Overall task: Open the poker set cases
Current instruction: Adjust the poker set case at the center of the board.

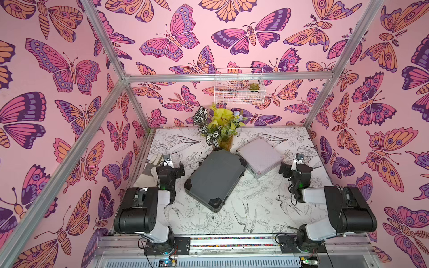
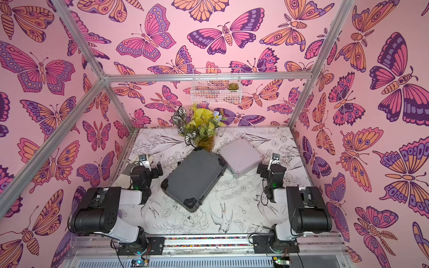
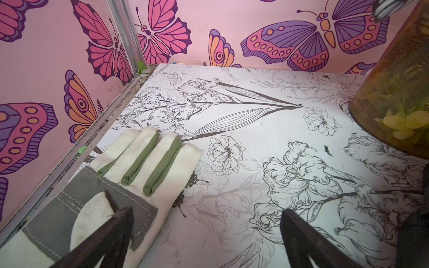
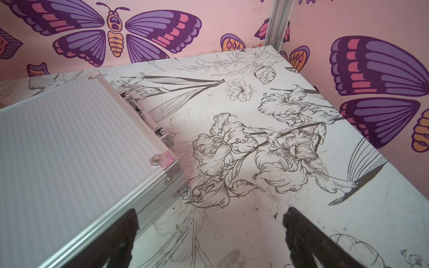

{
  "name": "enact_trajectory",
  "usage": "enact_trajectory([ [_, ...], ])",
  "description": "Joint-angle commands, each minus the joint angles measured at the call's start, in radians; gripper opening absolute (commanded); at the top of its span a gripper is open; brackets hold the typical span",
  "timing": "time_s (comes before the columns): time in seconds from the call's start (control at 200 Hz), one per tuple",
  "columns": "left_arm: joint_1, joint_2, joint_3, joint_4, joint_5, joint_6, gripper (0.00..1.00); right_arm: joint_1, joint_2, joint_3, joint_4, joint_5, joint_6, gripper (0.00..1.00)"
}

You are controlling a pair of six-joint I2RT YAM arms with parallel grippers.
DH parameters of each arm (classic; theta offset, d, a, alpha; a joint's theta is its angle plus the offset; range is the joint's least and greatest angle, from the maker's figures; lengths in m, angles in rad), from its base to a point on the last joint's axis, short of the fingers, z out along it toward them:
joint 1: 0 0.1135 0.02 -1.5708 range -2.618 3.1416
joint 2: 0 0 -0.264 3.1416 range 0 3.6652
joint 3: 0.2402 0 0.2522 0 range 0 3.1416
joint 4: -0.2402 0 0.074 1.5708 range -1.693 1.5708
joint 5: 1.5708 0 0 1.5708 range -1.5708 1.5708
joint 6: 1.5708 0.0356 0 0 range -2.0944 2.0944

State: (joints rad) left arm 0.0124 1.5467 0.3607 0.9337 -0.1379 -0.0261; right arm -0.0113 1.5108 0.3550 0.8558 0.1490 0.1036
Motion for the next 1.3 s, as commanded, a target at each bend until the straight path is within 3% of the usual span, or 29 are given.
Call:
enact_trajectory([
  [0.0, -0.003, -0.004, -0.003, -0.013, 0.012, 0.006, 1.00, 0.007, -0.011, 0.019, -0.004, 0.009, -0.005, 0.99],
  [0.566, 0.000, -0.004, 0.000, -0.017, 0.017, 0.004, 1.00, 0.007, -0.011, 0.021, -0.004, 0.009, -0.005, 0.99],
  [0.786, 0.005, -0.016, -0.022, 0.035, 0.003, -0.005, 0.87, 0.007, -0.014, 0.018, -0.003, 0.011, -0.002, 0.99],
  [0.886, 0.003, -0.100, -0.061, -0.014, -0.026, -0.016, 0.85, 0.007, -0.046, 0.004, 0.034, 0.034, 0.004, 0.96],
  [1.006, -0.017, -0.248, -0.061, -0.129, -0.006, 0.023, 0.81, 0.009, -0.247, 0.078, -0.289, 0.070, 0.016, 0.93],
  [1.066, -0.046, -0.352, -0.042, -0.250, -0.056, 0.009, 0.79, 0.016, -0.327, 0.114, -0.407, 0.114, 0.053, 0.89],
  [1.177, -0.067, -0.479, 0.033, -0.436, -0.146, -0.194, 0.79, 0.056, -0.463, 0.182, -0.610, 0.152, 0.167, 0.82],
  [1.292, -0.091, -0.545, 0.176, -0.753, 0.011, -0.427, 0.72, 0.218, -0.549, 0.293, -0.841, 0.134, 0.211, 0.75],
])
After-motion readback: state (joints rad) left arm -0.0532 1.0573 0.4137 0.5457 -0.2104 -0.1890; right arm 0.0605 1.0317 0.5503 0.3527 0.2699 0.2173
